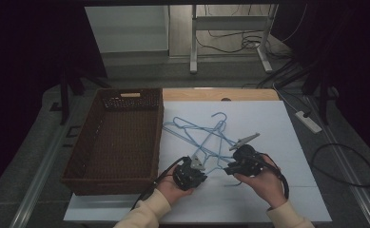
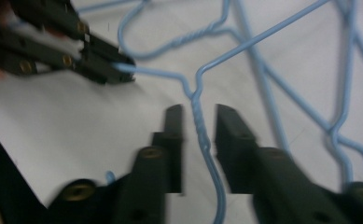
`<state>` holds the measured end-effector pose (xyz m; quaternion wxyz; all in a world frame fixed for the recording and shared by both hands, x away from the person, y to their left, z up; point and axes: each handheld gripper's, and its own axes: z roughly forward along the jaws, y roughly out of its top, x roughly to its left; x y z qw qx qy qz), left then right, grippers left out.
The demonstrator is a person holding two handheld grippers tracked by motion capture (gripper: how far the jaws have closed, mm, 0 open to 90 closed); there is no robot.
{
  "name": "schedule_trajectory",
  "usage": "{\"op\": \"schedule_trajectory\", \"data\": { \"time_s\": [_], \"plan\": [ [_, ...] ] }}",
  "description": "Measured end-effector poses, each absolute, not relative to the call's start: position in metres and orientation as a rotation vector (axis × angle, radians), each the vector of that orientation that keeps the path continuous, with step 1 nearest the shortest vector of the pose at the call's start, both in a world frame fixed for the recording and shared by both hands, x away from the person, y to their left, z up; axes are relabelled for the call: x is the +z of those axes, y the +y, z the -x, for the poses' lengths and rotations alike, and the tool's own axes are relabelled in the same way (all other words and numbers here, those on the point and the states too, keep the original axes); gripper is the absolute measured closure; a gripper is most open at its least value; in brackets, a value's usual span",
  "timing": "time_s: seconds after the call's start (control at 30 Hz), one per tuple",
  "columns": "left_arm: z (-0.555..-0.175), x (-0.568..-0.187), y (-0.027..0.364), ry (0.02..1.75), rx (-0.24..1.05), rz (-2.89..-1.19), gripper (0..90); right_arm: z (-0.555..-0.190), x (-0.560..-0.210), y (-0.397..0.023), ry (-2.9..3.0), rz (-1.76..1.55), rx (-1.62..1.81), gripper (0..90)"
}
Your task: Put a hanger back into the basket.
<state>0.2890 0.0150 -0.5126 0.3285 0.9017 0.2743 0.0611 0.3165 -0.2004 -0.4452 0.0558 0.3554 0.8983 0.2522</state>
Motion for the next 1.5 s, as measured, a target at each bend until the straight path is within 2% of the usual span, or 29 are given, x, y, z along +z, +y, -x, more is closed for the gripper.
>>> {"op": "schedule_trajectory", "data": {
  "time_s": [0.13,0.23,0.47,0.77,1.23,1.5],
  "plan": [
    [-0.288,-0.510,0.018,0.713,0.181,-2.342,85.6,-0.321,-0.439,-0.215,2.562,-1.113,0.976,45.5],
    [-0.286,-0.507,0.020,0.717,0.205,-2.313,85.7,-0.325,-0.437,-0.229,2.444,-1.167,1.110,42.6],
    [-0.279,-0.494,0.029,0.715,0.275,-2.251,85.9,-0.326,-0.445,-0.264,2.264,-1.245,1.222,42.6],
    [-0.270,-0.477,0.031,0.720,0.314,-2.195,86.1,-0.312,-0.471,-0.277,2.355,-1.085,1.189,37.7],
    [-0.258,-0.443,0.040,0.678,0.344,-2.114,86.2,-0.302,-0.475,-0.273,2.389,-1.005,1.174,37.5],
    [-0.254,-0.416,0.059,0.668,0.362,-2.055,86.2,-0.298,-0.476,-0.268,2.380,-0.969,1.176,35.5]
  ]
}}
